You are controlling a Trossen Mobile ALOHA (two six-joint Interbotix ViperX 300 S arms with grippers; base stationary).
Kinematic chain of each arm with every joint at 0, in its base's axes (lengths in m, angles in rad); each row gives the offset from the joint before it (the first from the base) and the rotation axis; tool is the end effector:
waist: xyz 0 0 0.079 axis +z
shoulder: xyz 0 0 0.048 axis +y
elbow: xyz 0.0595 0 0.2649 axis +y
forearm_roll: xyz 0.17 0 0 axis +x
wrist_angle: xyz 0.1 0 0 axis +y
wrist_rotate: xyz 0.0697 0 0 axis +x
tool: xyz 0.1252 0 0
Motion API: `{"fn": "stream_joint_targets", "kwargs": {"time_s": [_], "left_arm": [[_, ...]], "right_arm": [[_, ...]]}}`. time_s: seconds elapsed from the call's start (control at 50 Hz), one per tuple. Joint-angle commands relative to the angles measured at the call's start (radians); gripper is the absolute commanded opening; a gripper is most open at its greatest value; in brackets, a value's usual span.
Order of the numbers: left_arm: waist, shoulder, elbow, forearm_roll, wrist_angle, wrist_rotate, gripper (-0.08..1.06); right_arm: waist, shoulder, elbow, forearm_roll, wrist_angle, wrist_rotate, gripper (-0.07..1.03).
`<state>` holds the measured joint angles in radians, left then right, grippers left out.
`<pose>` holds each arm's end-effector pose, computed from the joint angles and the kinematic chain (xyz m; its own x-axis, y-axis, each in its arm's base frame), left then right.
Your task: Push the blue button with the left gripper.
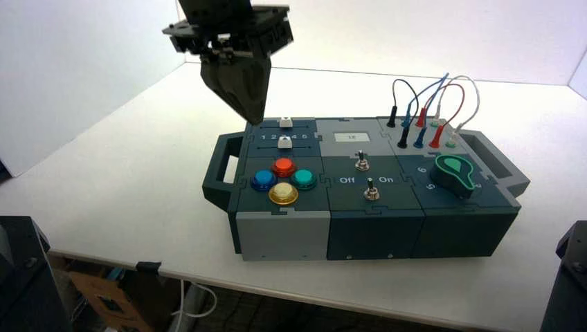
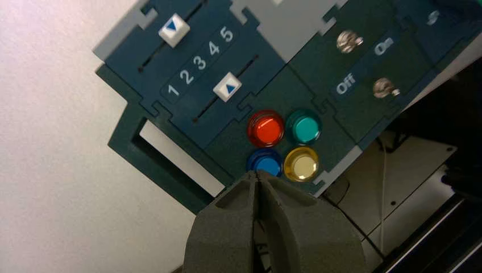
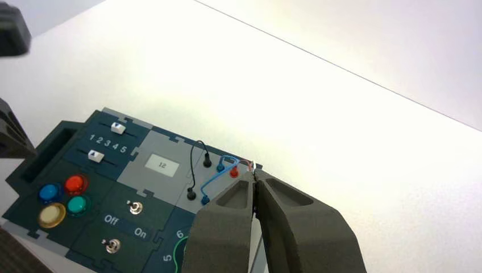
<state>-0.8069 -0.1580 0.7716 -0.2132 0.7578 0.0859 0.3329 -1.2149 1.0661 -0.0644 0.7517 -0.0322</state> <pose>0.1720 -0.2205 0.0539 0.0382 -0.2501 -0.9675 0.6864 0.7102 -0.1565 0.1918 0.0572 0.2049 0.7926 0.2276 -0.5656 -0.3337 0.9384 -0.0901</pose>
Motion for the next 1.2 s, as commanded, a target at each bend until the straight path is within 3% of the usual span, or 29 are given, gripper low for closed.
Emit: {"fn": "stream_joint_targets", "kwargs": {"time_s": [0.02,0.5,1.2], "left_arm": [[-0.008,0.006,-0.020,-0.002,-0.009,0.008,-0.03],[-0.060,0.097,-0.026,-0.003,-0.026,0.008,-0.03],[-0.094,0.123,-0.017,-0.005,-0.014,0.002,-0.03]], "right_arm": [[-0.014,0.008,-0.012,-0.002,-0.014,0.005,-0.02],[-0.015,0.014,-0.014,-0.003,-0.023,0.006,-0.02],[-0.015,0.014,-0.014,-0.005,-0.023,0.006,-0.02]]}}
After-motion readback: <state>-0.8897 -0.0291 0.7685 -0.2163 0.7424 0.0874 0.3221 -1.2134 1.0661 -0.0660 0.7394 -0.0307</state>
